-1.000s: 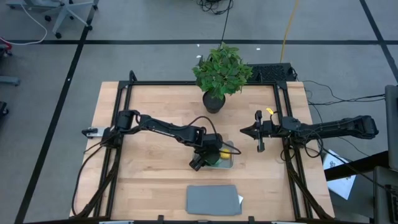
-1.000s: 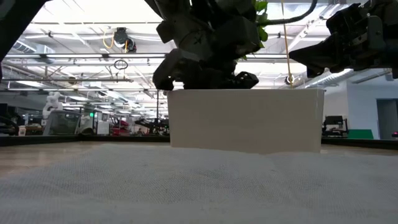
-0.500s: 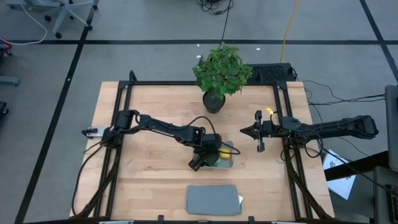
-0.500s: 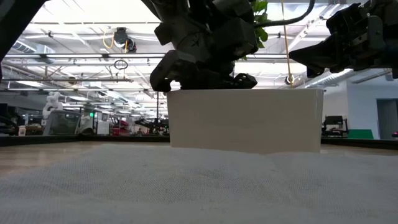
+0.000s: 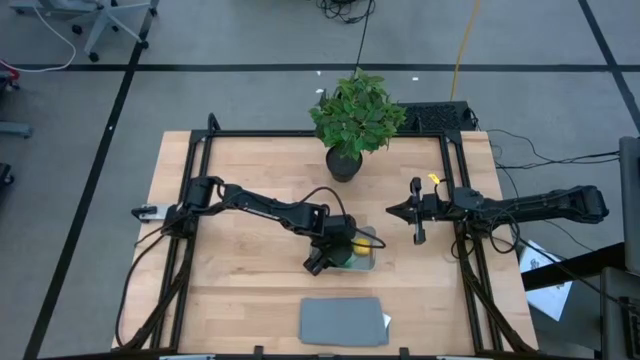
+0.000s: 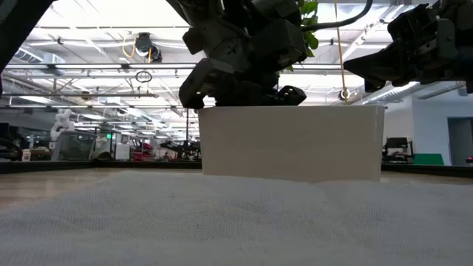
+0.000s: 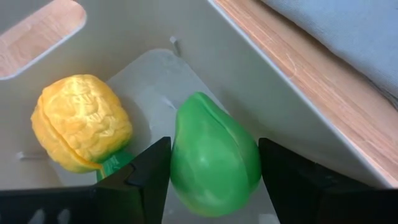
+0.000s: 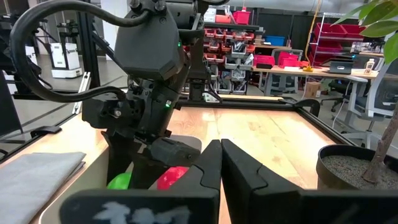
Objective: Pick and placing Produce into tupperware
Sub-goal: Put the pear into the basket, then adjust the basket
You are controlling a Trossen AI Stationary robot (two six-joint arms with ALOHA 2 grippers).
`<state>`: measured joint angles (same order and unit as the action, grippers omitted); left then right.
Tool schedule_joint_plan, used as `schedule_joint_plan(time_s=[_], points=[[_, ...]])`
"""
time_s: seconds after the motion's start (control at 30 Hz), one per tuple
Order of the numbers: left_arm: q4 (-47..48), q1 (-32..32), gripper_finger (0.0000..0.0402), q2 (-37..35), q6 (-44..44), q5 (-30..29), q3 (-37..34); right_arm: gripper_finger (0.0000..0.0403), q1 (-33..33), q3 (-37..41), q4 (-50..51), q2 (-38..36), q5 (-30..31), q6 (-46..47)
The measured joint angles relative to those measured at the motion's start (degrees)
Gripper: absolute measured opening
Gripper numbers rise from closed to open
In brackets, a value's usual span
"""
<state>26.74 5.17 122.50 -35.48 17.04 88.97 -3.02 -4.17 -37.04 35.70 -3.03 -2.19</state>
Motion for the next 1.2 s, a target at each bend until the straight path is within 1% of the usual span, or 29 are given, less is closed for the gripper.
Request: schedule_joint_plan(time_s=[0.3,0.43,0.9,1.0,1.2], points=[[0.0,0.0,0.0273,0.0,0.2,-0.4,0.0,0.0,0.0,0.0,0.0,0.0,0.0,0.0],[0.0,0.0,0.0288,0.0,0.6,-0.4,0.0,0.0,0.0,0.0,0.0,0.0,0.0,0.0],[0.1,-1.0,0.0292,0.1,2.7,-0.3,-0.1,0.0,0.0,0.0,0.0,0.0,0.0,0.0],[0.1,-1.4,0.0292,0.2,3.0,0.7,-0.1,0.0,0.0,0.0,0.0,0.0,0.0,0.0],[0.1,-1.4,0.0298,0.2,3.0,0.8,-0.1,0.0,0.0,0.0,0.0,0.0,0.0,0.0]])
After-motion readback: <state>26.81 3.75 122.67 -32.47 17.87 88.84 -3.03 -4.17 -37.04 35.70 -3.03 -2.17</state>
